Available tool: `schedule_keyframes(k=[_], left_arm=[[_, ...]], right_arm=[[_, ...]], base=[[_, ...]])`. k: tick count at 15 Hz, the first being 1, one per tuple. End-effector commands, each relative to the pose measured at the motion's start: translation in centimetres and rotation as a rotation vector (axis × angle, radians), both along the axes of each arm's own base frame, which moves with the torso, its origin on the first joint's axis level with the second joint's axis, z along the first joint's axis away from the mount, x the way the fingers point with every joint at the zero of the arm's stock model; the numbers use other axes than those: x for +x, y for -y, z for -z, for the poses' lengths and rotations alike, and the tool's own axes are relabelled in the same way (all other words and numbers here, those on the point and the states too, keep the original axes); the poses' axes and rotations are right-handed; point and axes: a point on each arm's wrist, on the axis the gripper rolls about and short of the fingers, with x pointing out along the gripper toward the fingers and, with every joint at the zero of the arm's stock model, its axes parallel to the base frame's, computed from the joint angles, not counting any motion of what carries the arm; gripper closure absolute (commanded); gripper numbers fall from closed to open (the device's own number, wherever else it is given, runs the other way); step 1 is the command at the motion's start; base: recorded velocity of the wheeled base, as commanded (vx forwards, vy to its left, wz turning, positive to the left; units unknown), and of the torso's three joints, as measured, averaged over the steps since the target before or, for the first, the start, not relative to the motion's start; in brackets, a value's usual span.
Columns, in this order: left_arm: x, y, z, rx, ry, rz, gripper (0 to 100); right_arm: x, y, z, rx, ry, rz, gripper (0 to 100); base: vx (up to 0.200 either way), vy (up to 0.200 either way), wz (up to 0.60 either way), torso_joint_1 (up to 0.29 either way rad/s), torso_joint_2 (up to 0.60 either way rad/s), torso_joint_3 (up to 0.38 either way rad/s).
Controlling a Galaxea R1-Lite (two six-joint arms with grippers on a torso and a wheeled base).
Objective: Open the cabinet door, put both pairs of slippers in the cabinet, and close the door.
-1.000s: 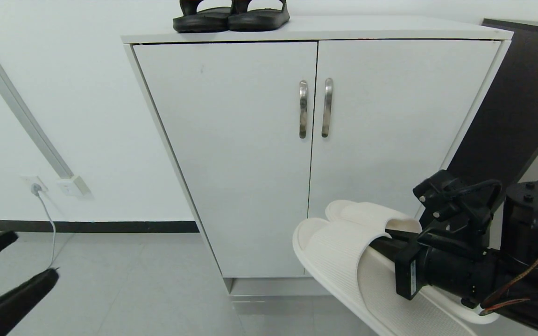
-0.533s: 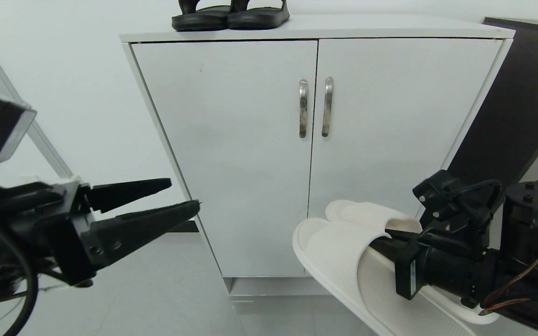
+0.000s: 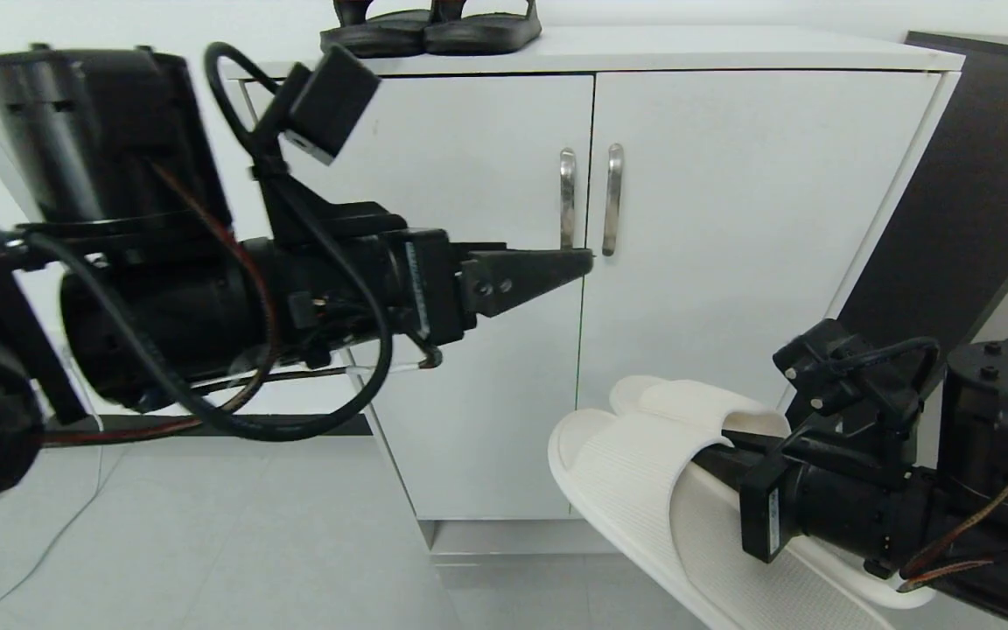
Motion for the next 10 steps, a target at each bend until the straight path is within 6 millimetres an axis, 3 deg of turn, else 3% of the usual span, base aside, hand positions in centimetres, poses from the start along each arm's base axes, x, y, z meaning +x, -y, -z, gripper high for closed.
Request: schedule_keyframes(k=[1,5,10], left_arm=[[2.5,2.9,0.3,0.022,-0.034,0.072,0],[4.4,4.7,-0.8,-0.038,-0.062,0.21,0],[7.4,7.3,-0.4,-0.061,-0.073,0.162,0]], right_arm=[[0.0,0.0,0.0,-0.002,0.0,0.001,100],[0.1,0.0,0.1,-0.001,-0.001,0.003,100],[0.0,0.1,-0.1,0.003,0.003,0.004,100]], base=[[0.0,0.0,0.0,0.0,0.0,0.0],[0.0,0.0,0.0,0.0,0.0,0.0],[0.0,0.0,0.0,0.0,0.0,0.0]])
